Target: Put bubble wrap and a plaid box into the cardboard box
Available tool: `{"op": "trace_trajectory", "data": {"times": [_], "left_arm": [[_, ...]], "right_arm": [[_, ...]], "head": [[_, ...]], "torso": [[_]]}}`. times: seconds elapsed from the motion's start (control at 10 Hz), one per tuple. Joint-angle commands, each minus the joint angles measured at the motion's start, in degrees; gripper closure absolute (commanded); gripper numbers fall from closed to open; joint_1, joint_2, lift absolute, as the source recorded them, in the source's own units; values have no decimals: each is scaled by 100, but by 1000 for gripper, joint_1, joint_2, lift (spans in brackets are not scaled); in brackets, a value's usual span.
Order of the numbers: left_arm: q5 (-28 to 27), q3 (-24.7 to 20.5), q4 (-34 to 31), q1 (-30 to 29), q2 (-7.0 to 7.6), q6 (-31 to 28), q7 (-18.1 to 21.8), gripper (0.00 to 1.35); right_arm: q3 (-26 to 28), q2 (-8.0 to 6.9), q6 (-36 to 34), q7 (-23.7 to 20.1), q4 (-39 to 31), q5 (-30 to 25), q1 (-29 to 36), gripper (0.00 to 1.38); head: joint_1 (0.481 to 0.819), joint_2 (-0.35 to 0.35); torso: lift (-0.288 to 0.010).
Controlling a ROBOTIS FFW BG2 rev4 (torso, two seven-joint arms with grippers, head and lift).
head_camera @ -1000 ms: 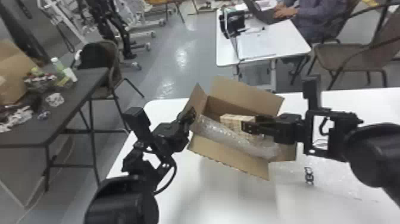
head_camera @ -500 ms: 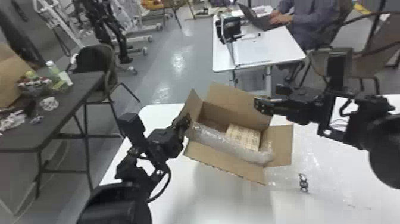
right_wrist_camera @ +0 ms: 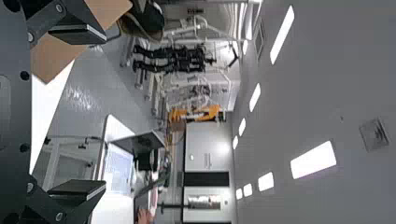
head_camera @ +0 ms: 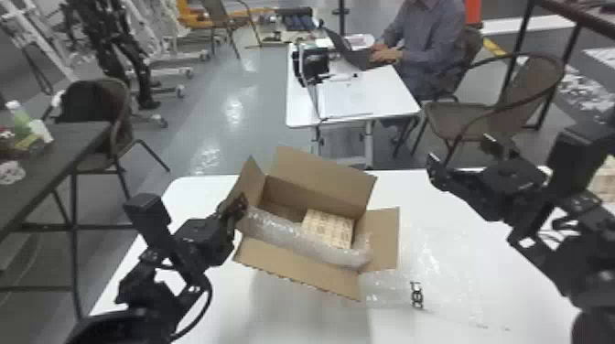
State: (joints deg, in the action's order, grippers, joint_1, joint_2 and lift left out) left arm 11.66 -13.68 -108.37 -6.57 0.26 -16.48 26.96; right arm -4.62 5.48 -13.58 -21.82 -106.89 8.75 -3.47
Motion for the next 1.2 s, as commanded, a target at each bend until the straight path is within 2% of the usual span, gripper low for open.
{"op": "trace_trajectory", "data": {"times": [0.0, 0.3, 0.7, 0.9, 1.1], "left_arm": [[12, -3, 0, -2, 0, 23, -7, 1210], [12, -12, 0, -20, -26, -4, -7, 1210], [38, -161, 0, -46, -41, -311, -95, 1210], [-129, -337, 185, -46, -41, -540, -139, 1210], [-14, -451, 440, -55, -41, -584, -279, 1210]], "right_arm": [[119, -47, 506, 406, -60, -13, 549, 194], [374, -82, 611, 846, -236, -136, 1112, 194], [444, -82, 488, 978, -254, -198, 1481, 196], [453, -82, 462, 978, -245, -180, 1516, 194], [444, -82, 462, 969, -254, -163, 1525, 194]], "head": [[596, 140], [631, 98], [685, 70], [695, 82], [695, 103]], "torso": [[-108], [-108], [-108], [-108], [-108]]}}
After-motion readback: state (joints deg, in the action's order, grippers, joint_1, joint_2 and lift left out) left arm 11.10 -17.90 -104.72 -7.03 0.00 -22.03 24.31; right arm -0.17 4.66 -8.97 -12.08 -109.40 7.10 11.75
